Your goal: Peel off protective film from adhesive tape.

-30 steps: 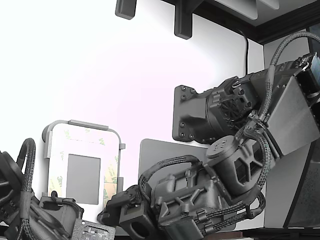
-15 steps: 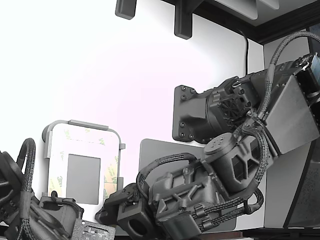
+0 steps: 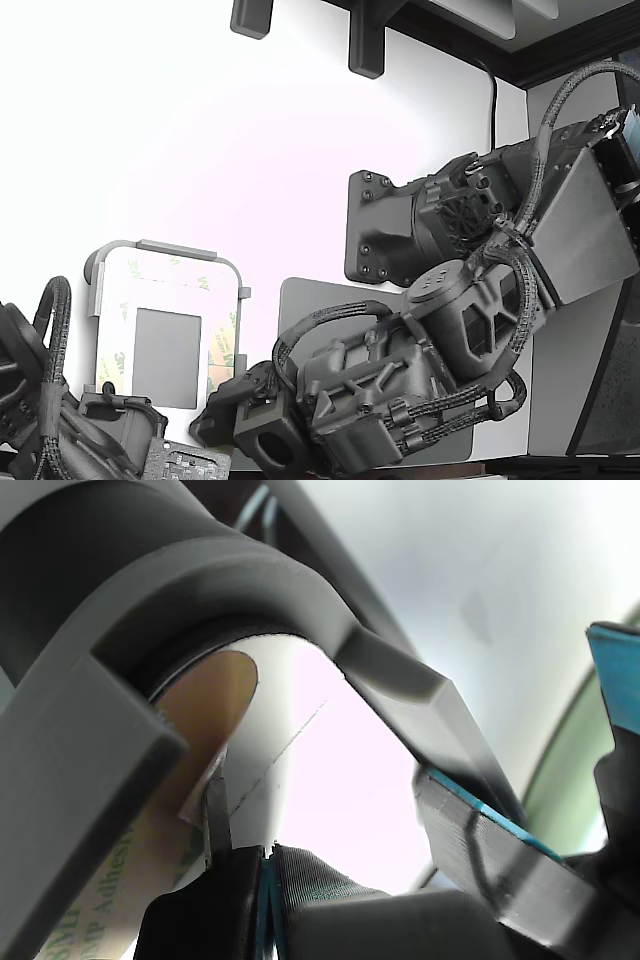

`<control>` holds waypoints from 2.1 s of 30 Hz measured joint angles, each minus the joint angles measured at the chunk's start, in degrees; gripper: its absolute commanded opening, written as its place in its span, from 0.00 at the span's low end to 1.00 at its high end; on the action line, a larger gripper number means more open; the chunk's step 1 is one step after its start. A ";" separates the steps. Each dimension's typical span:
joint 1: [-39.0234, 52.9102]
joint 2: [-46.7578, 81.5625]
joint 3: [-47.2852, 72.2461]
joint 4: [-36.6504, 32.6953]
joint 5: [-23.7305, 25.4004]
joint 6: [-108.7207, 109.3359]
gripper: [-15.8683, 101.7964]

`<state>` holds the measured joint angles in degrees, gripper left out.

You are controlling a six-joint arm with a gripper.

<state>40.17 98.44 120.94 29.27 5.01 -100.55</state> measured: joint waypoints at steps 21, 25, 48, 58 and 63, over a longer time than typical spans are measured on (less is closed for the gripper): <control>-1.41 0.35 0.88 -1.14 -0.97 -1.14 0.05; -2.02 0.35 0.88 -1.14 -1.23 -1.58 0.05; -3.25 33.13 8.35 27.86 4.13 9.23 0.98; -8.79 57.83 14.33 32.17 -2.20 35.07 0.98; -19.60 68.73 21.36 26.72 -8.96 59.06 0.98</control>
<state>20.57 167.17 142.29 55.99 -3.96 -41.48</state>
